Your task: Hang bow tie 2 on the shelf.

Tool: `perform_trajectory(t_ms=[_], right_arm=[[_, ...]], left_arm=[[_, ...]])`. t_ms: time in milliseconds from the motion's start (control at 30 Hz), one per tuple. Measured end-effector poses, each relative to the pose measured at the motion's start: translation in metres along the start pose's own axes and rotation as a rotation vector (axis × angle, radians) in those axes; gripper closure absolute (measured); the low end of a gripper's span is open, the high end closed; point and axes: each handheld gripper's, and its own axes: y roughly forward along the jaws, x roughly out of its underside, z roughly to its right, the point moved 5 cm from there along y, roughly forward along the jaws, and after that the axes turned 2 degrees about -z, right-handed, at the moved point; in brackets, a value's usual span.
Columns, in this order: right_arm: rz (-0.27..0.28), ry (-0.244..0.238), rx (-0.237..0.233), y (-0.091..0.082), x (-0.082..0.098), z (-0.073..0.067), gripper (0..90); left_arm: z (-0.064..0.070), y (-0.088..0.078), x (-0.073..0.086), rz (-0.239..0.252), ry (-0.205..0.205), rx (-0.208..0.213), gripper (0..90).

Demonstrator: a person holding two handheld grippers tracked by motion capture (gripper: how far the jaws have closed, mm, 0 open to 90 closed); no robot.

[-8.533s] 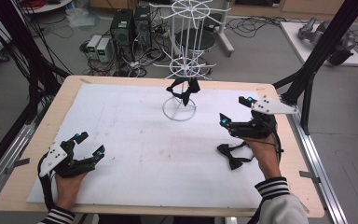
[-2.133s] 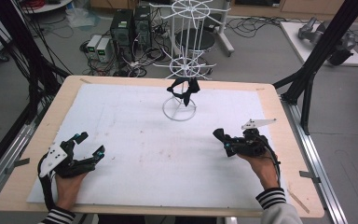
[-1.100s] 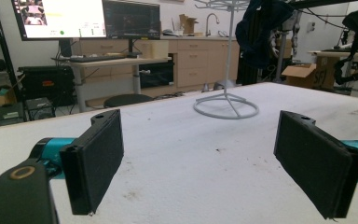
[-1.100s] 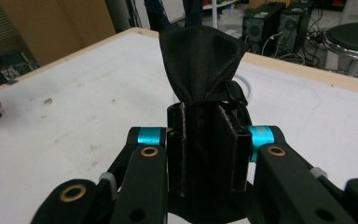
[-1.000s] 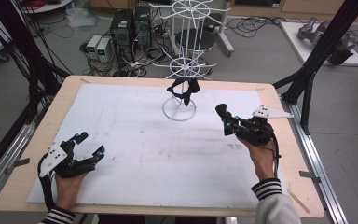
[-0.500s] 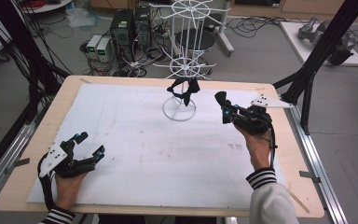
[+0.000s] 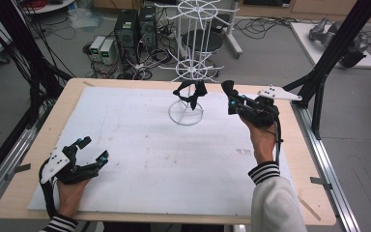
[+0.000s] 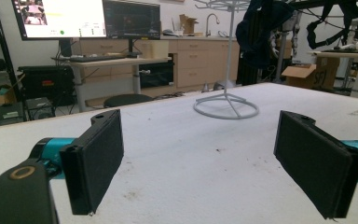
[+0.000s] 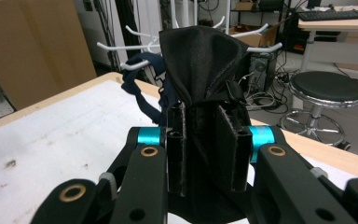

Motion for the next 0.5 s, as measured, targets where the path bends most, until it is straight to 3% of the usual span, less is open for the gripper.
perform_trajectory(t_ms=[500], right_arm=[[0.074, 0.005, 0.058, 0.015, -0.027, 0.000, 75.0]], left_arm=[[0.000, 0.000, 0.000, -0.001, 0.002, 0.001, 16.2]])
